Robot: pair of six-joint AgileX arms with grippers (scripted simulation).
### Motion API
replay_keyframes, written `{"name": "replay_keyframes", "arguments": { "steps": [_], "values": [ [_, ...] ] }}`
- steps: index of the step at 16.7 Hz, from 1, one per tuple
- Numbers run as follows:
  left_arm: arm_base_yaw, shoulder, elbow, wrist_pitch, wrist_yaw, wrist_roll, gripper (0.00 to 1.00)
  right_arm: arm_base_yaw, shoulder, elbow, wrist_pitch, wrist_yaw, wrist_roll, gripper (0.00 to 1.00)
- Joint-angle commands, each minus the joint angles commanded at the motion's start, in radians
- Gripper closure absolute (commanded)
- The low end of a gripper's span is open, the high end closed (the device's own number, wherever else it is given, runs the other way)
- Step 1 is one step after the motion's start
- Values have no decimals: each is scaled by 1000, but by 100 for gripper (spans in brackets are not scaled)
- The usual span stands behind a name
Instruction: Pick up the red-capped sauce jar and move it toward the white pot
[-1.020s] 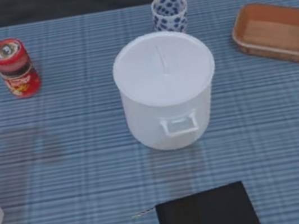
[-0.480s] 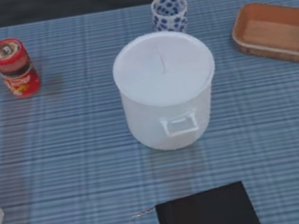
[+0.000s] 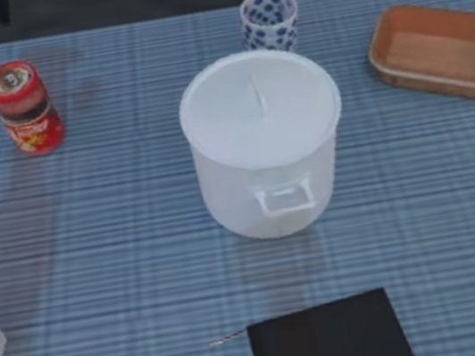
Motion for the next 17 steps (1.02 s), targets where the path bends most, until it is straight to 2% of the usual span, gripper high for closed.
{"name": "replay_keyframes", "arguments": {
  "steps": [4,8,17],
  "values": [
    [5,270,286,-138,-6,27,0,0,0,0,0,0,0,0],
    [10,450,469,-227,-12,42,0,0,0,0,0,0,0,0],
    [6,503,514,-247,-15,45,0,0,0,0,0,0,0,0]
  ]
}}
